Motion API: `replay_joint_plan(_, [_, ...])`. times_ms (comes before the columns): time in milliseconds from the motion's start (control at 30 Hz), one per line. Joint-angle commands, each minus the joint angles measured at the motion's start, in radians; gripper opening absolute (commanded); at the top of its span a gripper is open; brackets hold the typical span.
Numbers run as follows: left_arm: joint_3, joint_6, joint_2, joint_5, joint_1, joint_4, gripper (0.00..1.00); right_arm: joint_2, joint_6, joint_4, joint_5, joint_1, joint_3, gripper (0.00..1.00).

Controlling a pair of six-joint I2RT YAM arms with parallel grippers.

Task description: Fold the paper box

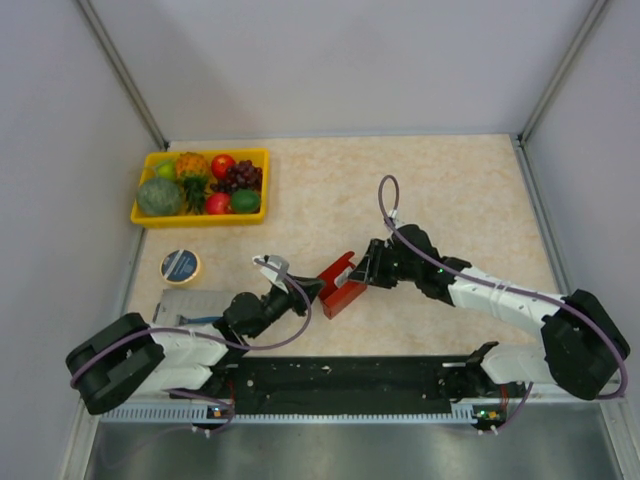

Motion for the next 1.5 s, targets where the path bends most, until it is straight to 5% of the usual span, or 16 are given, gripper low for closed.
replay_joint_plan(0, [-0.031, -0.04, -0.029, 0.04, -0.004, -0.043, 0.18, 0.002, 0.069, 0.024, 0.084, 0.026, -0.006, 0.39])
replay_joint_plan(133, [0.001, -0.113, -0.142, 0.057, -0.002, -0.15, 0.3, -0.038, 0.026, -0.012, 0.111, 0.032, -0.006, 0.4])
replay_joint_plan(333, [0.317, -0.232, -0.363, -0.15, 0.05, -0.96, 0.59, -0.044, -0.026, -0.065, 0.118, 0.049, 0.024, 0.4])
replay_joint_plan(400, [0.44, -0.271, -0.334, -0.056, 0.141, -1.117, 0.66, -0.044, -0.029, -0.074, 0.118, 0.051, 0.026, 0.4])
replay_joint_plan(433, [0.461, -0.276, -0.279, 0.022, 0.259, -1.118, 0.69, -0.043, -0.028, -0.074, 0.118, 0.052, 0.023, 0.4])
replay_joint_plan(533, [0.506, -0.256, -0.105, 0.293, 0.385, -1.062, 0.78, -0.044, -0.026, -0.071, 0.116, 0.054, 0.012, 0.4])
replay_joint_plan(667, [0.673, -0.149, 0.131, 0.523, 0.394, -1.109, 0.77, -0.064, -0.024, -0.076, 0.125, 0.054, 0.008, 0.41])
replay_joint_plan(833, [0.71, -0.169, 0.328, 0.753, 0.386, -1.002, 0.75, -0.066, -0.023, -0.096, 0.121, 0.055, 0.004, 0.41])
replay_joint_plan(967, [0.635, -0.297, 0.333, 0.906, 0.374, -0.701, 0.74, -0.082, 0.002, -0.082, 0.133, 0.057, -0.038, 0.41])
replay_joint_plan(1067, [0.612, -0.321, 0.32, 0.918, 0.351, -0.638, 0.71, -0.089, 0.014, -0.052, 0.122, 0.058, -0.046, 0.4])
replay_joint_plan(1200, [0.649, -0.204, 0.286, 0.818, 0.259, -0.815, 0.7, -0.079, 0.074, -0.013, 0.119, 0.066, -0.046, 0.4])
replay_joint_plan(1467, [0.587, -0.097, 0.212, 0.62, 0.154, -0.844, 0.64, -0.119, 0.392, 0.154, 0.222, 0.071, -0.173, 0.34])
